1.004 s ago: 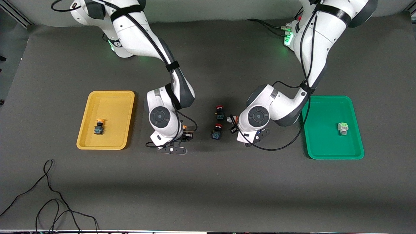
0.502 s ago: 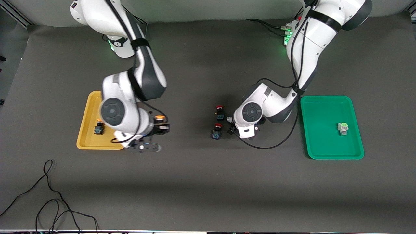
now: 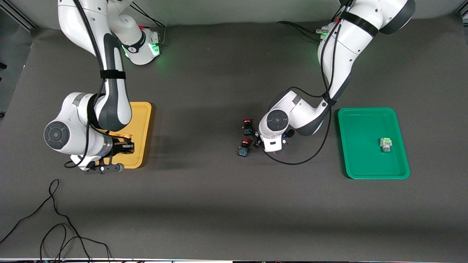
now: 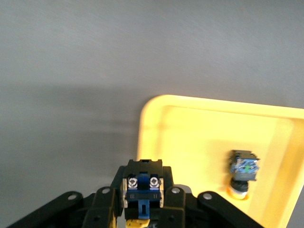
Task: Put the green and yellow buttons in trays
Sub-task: 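Carry the yellow button to the yellow tray while the left gripper carries orange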
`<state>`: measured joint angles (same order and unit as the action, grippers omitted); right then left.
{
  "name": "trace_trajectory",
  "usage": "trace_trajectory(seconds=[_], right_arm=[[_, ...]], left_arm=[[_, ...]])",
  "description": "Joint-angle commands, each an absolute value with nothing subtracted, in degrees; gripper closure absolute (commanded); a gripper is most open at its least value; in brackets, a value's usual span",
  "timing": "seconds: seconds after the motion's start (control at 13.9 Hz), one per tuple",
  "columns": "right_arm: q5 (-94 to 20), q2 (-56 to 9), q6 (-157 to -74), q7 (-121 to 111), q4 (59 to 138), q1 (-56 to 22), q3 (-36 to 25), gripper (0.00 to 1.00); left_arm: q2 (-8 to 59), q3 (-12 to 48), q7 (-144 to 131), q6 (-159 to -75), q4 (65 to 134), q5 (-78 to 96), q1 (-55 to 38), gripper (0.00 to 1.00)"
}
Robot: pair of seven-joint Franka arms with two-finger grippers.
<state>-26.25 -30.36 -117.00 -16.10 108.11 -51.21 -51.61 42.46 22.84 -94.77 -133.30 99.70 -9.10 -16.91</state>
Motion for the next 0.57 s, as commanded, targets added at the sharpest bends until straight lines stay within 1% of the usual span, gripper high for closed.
trace_trajectory(seconds=[0.0,0.14,0.36,0.5], right_arm=[[-28.0,-27.2,-127.8,-20.7,118.6,-52.6,-51.6,0.83],[-31.4,-28.9,-131.3,-23.3,121.1,-52.6,-51.2,0.83],[-38.3,-33.4,-131.7,-29.4,121.1,-52.3,-51.2,0.83],[-39.8,-34.5,-131.5,-30.9,121.1,-52.4,-51.2,0.81]], left_arm=[[41.5,22.1,-93.4,-130.4,100.5,-12.8,-16.9,1.00],[38.9,22.1,-83.6,-122.9,100.2,-14.0,-15.7,1.00],[34.2,22.4,-66.9,-112.5,100.2,-13.9,-12.5,1.00],[30.5,22.6,-57.7,-107.3,100.1,-13.4,-9.8,1.00]])
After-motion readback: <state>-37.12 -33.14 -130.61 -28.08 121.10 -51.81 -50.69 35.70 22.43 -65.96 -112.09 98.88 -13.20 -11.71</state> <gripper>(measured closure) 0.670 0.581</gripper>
